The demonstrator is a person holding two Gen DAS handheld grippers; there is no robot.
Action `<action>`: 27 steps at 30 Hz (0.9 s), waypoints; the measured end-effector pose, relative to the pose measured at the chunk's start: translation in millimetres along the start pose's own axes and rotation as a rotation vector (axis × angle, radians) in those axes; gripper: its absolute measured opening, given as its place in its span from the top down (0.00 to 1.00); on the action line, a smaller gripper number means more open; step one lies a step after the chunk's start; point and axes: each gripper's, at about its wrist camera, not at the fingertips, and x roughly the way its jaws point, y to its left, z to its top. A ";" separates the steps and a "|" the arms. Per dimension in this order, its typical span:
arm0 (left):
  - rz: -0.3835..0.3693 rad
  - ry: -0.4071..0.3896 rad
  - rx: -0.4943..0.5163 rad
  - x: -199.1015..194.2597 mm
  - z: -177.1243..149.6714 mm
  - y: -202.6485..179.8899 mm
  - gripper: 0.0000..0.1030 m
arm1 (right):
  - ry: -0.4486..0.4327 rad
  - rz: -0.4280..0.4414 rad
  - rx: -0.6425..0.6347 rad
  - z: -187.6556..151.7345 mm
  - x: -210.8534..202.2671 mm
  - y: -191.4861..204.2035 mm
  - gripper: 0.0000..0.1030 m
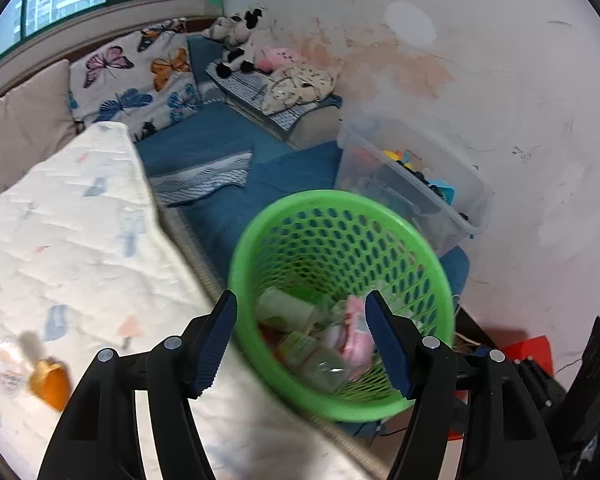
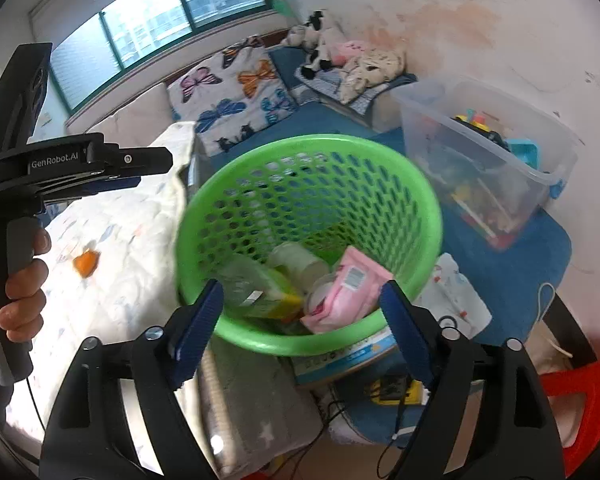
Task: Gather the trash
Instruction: 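Move both grippers back over the table toward the snack cup and peel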
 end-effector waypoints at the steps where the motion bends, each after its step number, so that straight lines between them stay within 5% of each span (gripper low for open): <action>1: 0.024 -0.002 0.003 -6.6 -5.4 6.8 0.37 | 0.000 0.006 -0.011 -1.4 -0.9 6.0 0.19; 10: 0.174 -0.008 -0.071 -40.7 -28.8 78.0 0.36 | 0.027 0.087 -0.067 -9.3 6.1 52.6 0.18; 22: 0.451 0.010 -0.194 -49.4 -43.2 186.1 0.16 | 0.049 0.173 -0.122 -9.6 16.6 108.0 0.18; 27: 0.433 0.071 -0.300 -35.1 -54.0 226.3 0.16 | 0.065 0.193 -0.151 -8.2 23.7 128.5 0.18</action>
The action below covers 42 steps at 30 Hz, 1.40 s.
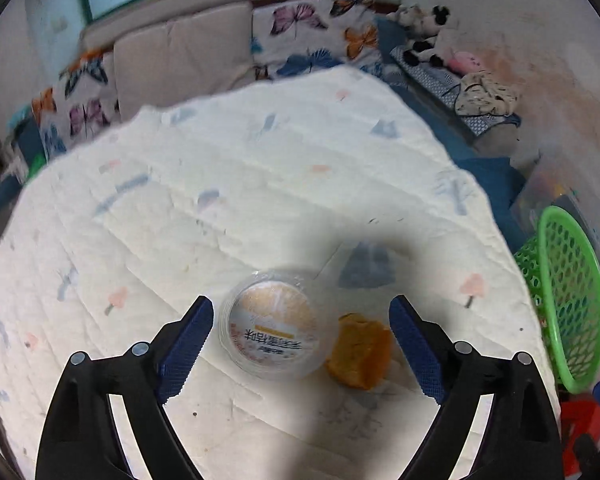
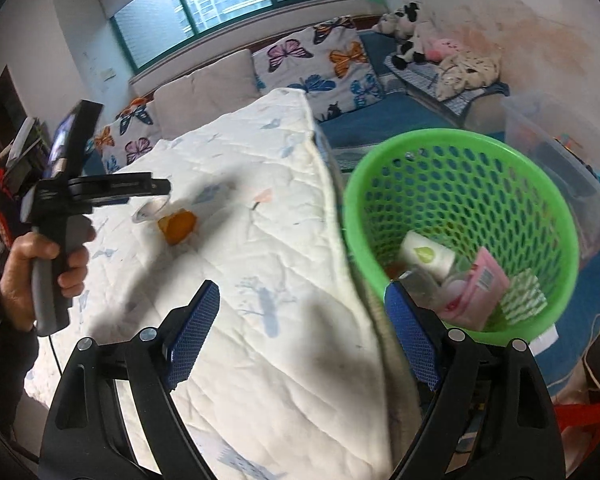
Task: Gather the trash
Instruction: 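Move both grippers back over the table toward the snack cup and peel, then grasp the labelled clear snack cup with the left gripper while the right gripper grasps the orange peel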
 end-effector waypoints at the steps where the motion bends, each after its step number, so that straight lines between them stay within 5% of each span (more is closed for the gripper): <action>1: -0.006 0.012 -0.013 6.2 -0.8 3.3 0.16 | 0.004 0.006 -0.007 2.0 3.2 4.5 0.18; 4: -0.022 0.038 -0.032 18.7 -3.1 8.9 0.17 | 0.011 0.018 -0.026 5.2 10.1 15.0 0.18; 8: -0.063 0.070 -0.067 30.5 -6.4 16.1 0.35 | 0.024 0.035 -0.053 10.2 20.8 31.4 0.18; 18: -0.095 0.012 -0.091 6.1 -11.9 37.5 0.35 | 0.063 0.094 -0.118 20.3 59.8 72.2 0.18; 30: -0.043 -0.051 -0.127 -29.7 -18.3 77.9 0.35 | 0.126 0.160 -0.131 35.8 123.4 119.5 0.29; 42: -0.048 -0.027 -0.149 -24.7 -28.6 96.0 0.35 | 0.129 0.076 -0.141 44.9 169.8 145.3 0.40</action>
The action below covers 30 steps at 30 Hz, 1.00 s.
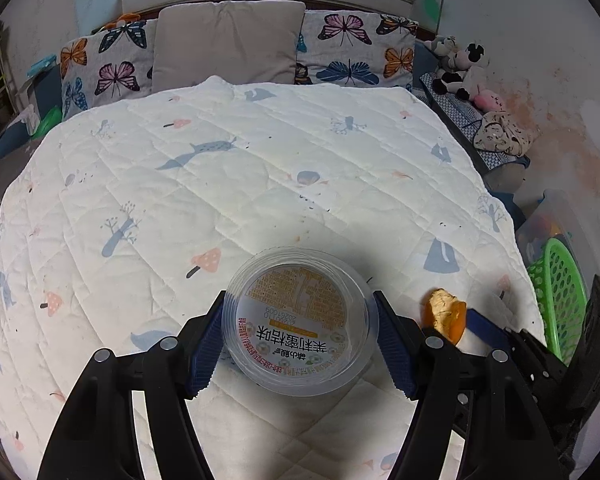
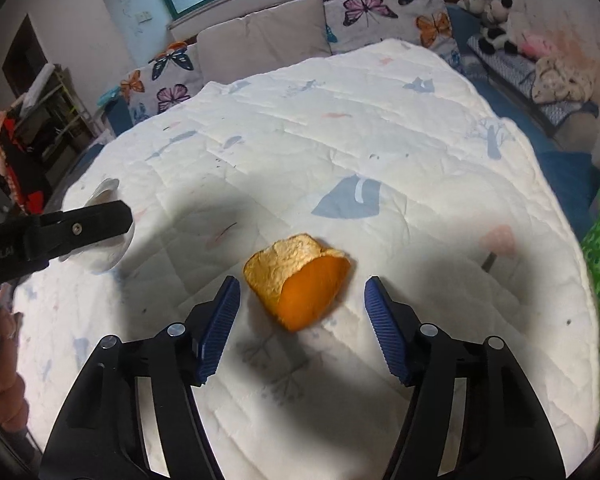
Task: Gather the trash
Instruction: 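Grasp the labelled clear snack cup with the left gripper while the right gripper grasps the orange peel, then carry the snack cup and orange peel over the green basket and open both grippers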
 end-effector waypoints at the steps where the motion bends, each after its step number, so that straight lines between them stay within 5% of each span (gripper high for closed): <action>1: 0.001 0.002 0.000 0.9 -0.3 0.1 0.35 | -0.002 -0.009 -0.006 0.4 1.5 1.3 0.41; 6: 0.003 0.007 0.002 2.7 -2.4 -1.8 0.35 | -0.008 -0.034 -0.029 -0.8 3.1 3.3 0.57; 12: 0.000 0.004 0.018 -0.2 -3.7 -10.1 0.35 | -0.015 -0.022 -0.028 -3.8 -9.5 -3.2 0.65; 30: -0.068 -0.006 0.114 -13.1 -15.4 -74.3 0.35 | -0.074 -0.042 0.028 -31.2 -80.6 -52.3 0.67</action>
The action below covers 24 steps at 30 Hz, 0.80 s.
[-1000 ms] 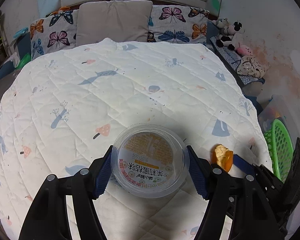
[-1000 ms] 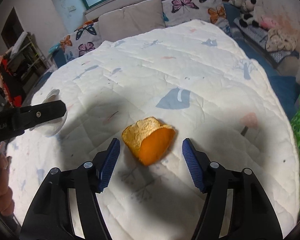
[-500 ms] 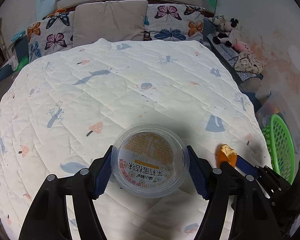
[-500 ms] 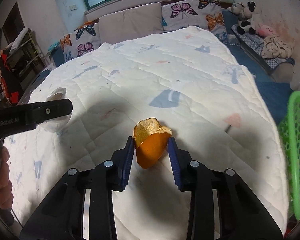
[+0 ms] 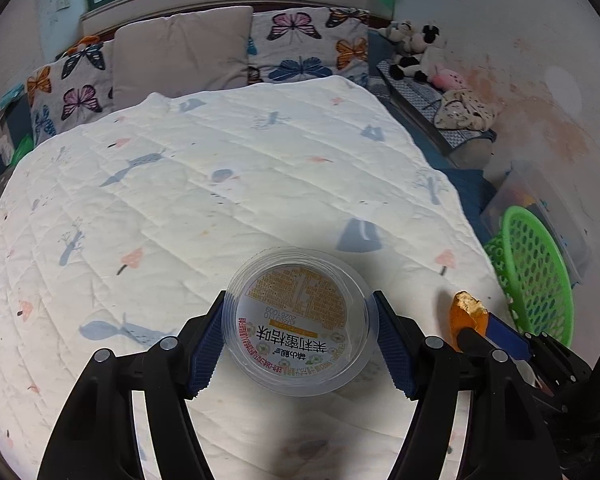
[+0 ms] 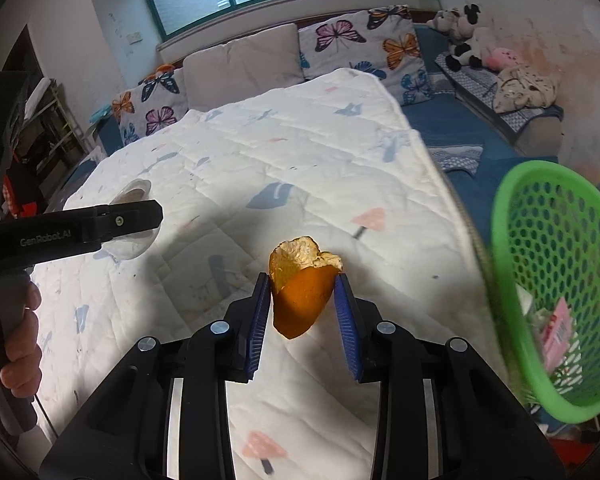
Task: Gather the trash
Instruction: 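Carry the snack cup and orange peel over the green basket and open both grippers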
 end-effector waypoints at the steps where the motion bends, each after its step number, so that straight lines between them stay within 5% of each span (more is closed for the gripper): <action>1: -0.004 0.000 0.006 -0.3 -0.3 -4.2 0.35 | -0.003 -0.003 0.002 -1.0 -3.5 -2.3 0.67; 24: -0.128 0.018 0.166 -4.2 -4.7 -108.5 0.35 | -0.063 -0.140 0.102 -24.8 -76.0 -88.5 0.67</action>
